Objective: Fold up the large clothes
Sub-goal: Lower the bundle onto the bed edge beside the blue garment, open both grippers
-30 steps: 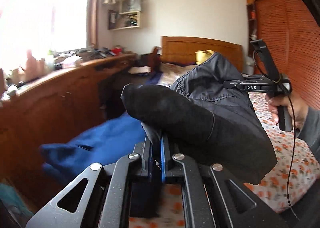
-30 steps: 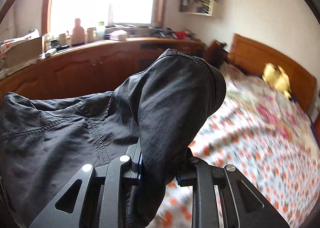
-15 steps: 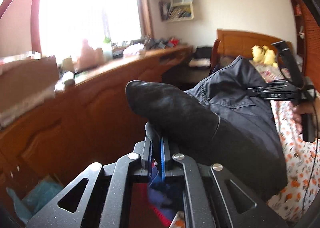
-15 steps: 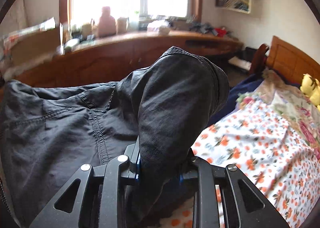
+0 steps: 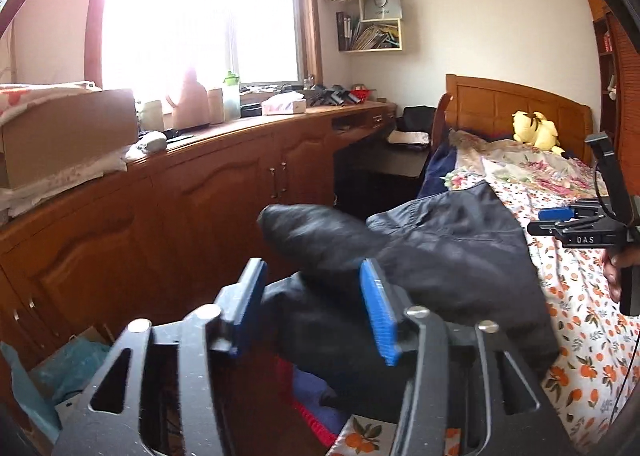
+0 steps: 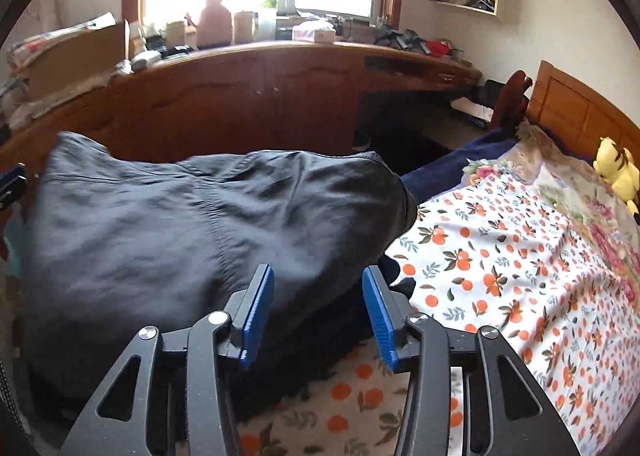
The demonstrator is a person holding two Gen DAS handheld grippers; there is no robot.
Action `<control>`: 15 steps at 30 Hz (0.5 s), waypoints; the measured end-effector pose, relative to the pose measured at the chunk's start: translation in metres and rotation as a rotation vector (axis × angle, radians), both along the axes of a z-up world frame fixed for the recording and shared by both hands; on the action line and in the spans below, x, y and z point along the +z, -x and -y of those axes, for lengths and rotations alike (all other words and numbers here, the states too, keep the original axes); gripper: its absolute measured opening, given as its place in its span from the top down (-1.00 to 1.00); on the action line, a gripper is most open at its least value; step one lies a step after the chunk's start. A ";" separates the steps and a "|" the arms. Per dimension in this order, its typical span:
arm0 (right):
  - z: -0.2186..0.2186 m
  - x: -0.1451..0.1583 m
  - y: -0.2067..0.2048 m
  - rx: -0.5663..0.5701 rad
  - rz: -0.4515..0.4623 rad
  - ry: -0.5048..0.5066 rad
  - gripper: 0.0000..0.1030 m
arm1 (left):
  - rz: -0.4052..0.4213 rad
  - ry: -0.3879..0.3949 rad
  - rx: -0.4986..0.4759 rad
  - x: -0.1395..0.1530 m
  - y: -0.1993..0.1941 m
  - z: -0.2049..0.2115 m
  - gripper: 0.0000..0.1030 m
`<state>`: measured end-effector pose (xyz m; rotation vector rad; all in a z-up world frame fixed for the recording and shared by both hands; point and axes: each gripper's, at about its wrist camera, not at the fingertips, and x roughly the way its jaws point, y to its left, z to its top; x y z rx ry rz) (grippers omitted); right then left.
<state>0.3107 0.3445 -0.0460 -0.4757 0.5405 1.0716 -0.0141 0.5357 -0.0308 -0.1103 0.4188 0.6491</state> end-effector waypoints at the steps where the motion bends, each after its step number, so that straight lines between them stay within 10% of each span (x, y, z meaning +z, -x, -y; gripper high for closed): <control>1: 0.008 -0.002 0.010 0.003 -0.003 -0.007 0.03 | 0.006 0.002 -0.013 0.002 0.000 0.005 -0.51; 4: 0.028 0.005 0.035 0.026 0.003 -0.030 -0.02 | 0.033 0.003 -0.047 0.009 0.000 0.018 -0.81; 15: 0.042 0.007 0.060 0.105 0.023 -0.073 -0.12 | -0.033 -0.023 -0.090 0.017 -0.030 0.045 -0.84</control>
